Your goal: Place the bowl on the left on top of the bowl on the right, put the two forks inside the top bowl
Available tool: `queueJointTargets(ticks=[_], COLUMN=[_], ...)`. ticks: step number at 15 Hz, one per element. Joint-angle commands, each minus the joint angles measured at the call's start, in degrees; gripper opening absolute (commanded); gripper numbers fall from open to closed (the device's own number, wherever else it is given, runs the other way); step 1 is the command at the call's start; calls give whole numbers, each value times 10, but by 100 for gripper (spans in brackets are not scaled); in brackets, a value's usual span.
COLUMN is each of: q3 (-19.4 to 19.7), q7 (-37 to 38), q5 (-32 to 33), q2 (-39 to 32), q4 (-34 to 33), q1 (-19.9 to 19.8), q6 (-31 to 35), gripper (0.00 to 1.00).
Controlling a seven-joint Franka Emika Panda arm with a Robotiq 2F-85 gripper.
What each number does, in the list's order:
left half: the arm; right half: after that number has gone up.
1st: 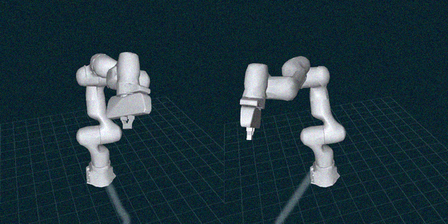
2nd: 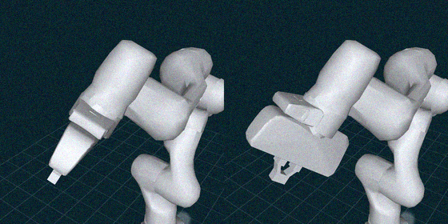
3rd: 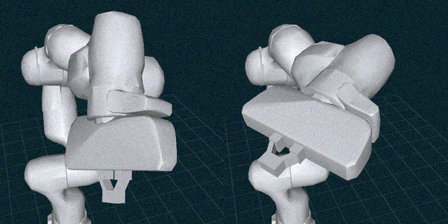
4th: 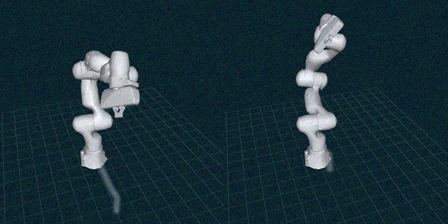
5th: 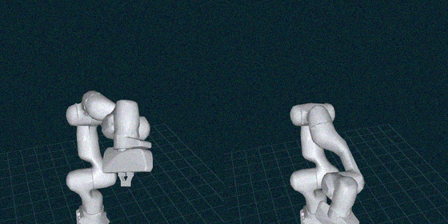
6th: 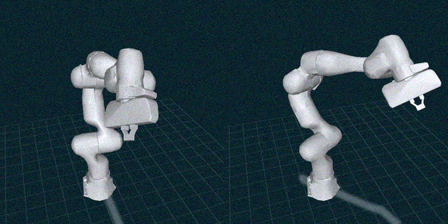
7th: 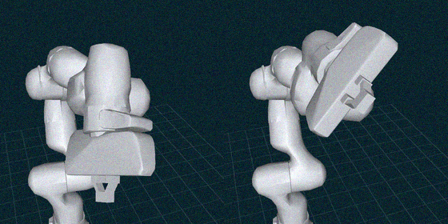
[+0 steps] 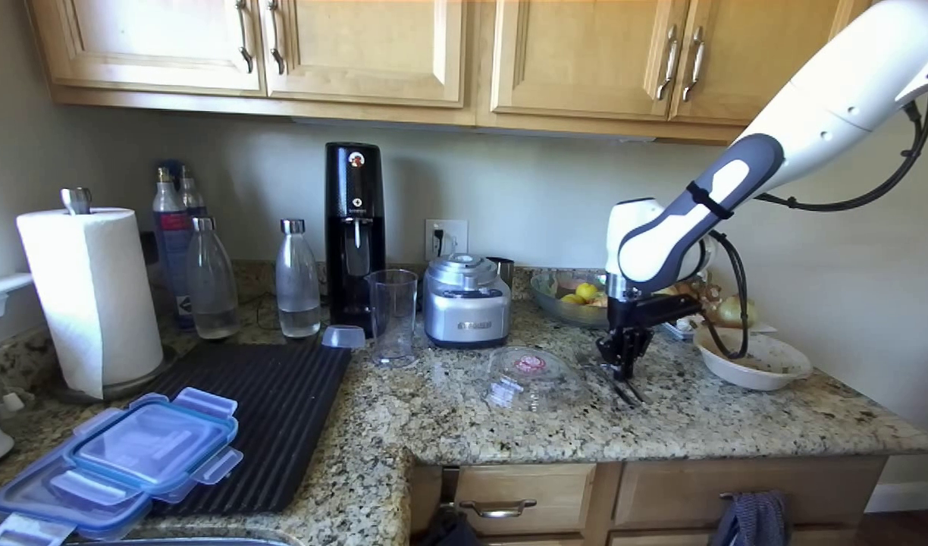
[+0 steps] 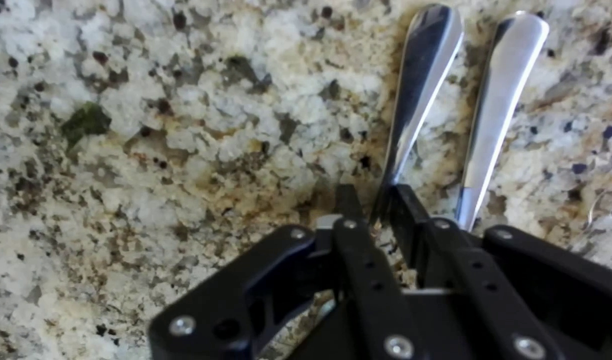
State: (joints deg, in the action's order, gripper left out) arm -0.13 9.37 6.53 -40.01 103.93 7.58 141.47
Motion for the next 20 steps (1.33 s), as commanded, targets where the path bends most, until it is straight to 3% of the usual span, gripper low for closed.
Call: queueJointTargets(ticks=[1, 9, 20], q3=[-3, -1, 59], q7=[-3, 2, 60], q5=[-16, -33, 10], q2=[0, 39, 172], q4=[10, 42, 117], q1=[-3, -8, 5], q6=[16, 22, -36], gripper=[3, 7, 7])
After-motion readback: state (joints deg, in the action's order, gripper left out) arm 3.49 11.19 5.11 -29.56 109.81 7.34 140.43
